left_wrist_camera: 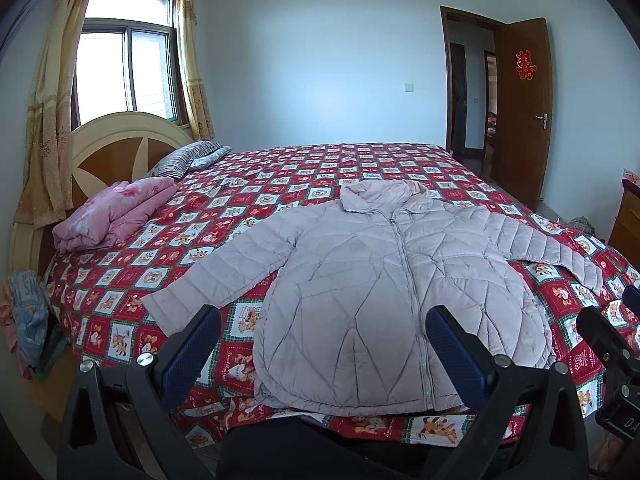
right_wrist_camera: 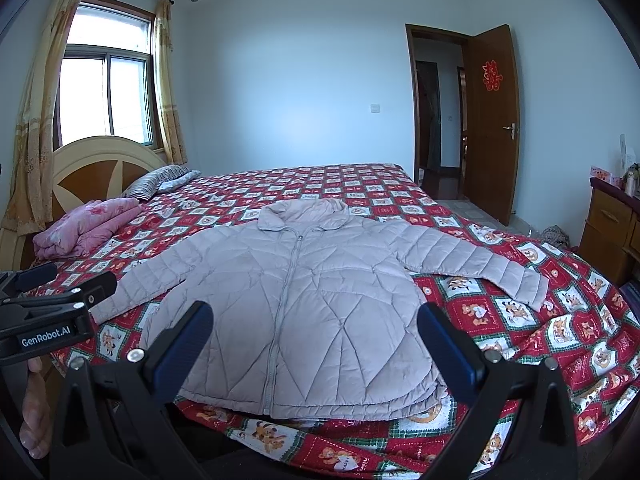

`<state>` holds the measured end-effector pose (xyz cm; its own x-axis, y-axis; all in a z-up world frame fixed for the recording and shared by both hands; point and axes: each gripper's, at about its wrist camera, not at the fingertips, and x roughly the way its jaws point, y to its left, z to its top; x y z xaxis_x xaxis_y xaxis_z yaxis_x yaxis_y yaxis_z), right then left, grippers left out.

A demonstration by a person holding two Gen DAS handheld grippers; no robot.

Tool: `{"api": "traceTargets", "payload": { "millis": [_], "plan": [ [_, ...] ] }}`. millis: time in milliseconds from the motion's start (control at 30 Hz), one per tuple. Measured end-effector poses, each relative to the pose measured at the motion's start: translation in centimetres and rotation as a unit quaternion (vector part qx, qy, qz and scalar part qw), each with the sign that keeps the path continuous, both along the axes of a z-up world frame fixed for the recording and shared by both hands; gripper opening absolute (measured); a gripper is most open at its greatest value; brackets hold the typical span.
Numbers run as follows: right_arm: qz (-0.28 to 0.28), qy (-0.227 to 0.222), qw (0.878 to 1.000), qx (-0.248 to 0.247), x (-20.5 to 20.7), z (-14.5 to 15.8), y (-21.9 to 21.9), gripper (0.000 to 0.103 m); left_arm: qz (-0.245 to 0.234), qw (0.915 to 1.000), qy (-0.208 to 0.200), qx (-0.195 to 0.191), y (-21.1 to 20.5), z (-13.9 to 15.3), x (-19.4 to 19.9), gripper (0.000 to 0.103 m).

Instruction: Fold large clothes

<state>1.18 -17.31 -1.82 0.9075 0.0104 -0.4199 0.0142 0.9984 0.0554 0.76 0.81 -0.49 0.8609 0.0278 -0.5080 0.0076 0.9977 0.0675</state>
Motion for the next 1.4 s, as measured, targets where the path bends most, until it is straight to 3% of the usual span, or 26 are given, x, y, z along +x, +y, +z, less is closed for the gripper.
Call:
{"api": "traceTargets", "payload": {
  "millis": [1400],
  "plan": [
    [0.003,0.004,1.0,0.005,0.21,-0.41,0.0,0.103,0.01,0.9999,-0.004,0.0,0.38,0.55,0.41,0.102]
  ]
}}
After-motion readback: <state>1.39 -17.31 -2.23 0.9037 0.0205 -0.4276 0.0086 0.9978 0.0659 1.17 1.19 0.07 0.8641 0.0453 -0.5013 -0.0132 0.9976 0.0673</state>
